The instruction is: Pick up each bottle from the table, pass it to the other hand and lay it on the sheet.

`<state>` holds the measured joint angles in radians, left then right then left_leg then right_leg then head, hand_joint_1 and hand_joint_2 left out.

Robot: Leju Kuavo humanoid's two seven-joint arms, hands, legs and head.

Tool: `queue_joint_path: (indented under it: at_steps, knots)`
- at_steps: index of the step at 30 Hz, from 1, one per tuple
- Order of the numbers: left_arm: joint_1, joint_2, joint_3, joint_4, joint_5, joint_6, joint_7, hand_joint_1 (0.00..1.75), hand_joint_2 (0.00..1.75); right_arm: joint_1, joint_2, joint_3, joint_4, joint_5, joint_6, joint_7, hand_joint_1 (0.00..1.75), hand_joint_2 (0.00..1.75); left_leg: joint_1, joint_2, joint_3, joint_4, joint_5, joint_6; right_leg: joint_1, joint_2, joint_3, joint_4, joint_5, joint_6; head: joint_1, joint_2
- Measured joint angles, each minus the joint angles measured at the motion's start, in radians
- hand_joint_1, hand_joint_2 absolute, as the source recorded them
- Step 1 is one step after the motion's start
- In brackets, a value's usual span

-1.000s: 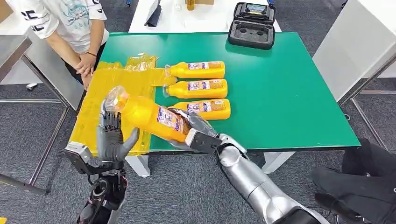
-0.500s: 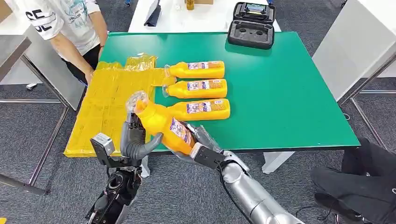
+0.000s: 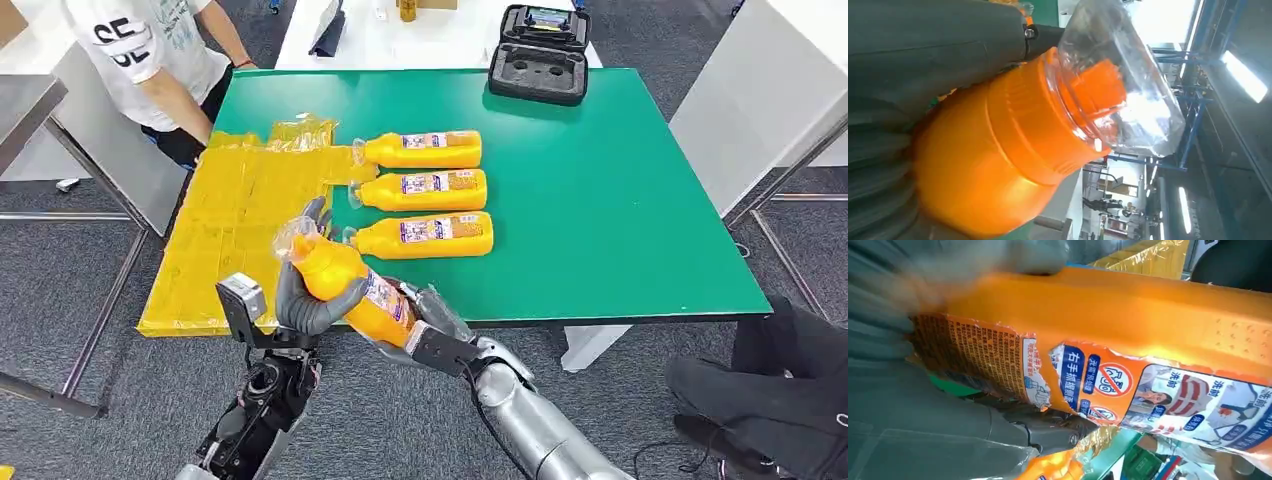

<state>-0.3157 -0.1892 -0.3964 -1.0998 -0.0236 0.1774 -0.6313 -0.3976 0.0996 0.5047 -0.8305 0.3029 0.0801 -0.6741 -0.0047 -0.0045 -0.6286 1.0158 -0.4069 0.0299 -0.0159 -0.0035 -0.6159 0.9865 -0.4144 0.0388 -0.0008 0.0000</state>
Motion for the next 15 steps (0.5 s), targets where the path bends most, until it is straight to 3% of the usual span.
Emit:
queue_joint_path:
  at_steps: [15]
  knots:
    - [-0.022,0.003,-0.014,0.05,-0.069,-0.031,0.024,0.0,1.75,-0.005,-0.003,-0.007,0.002,0.0,0.002,0.0,1.75,1.75,0.0,0.0,0.0,0.0,0.0,0.0,0.0,0.0,0.0,0.0,0.0,0.0,0.0,0.0]
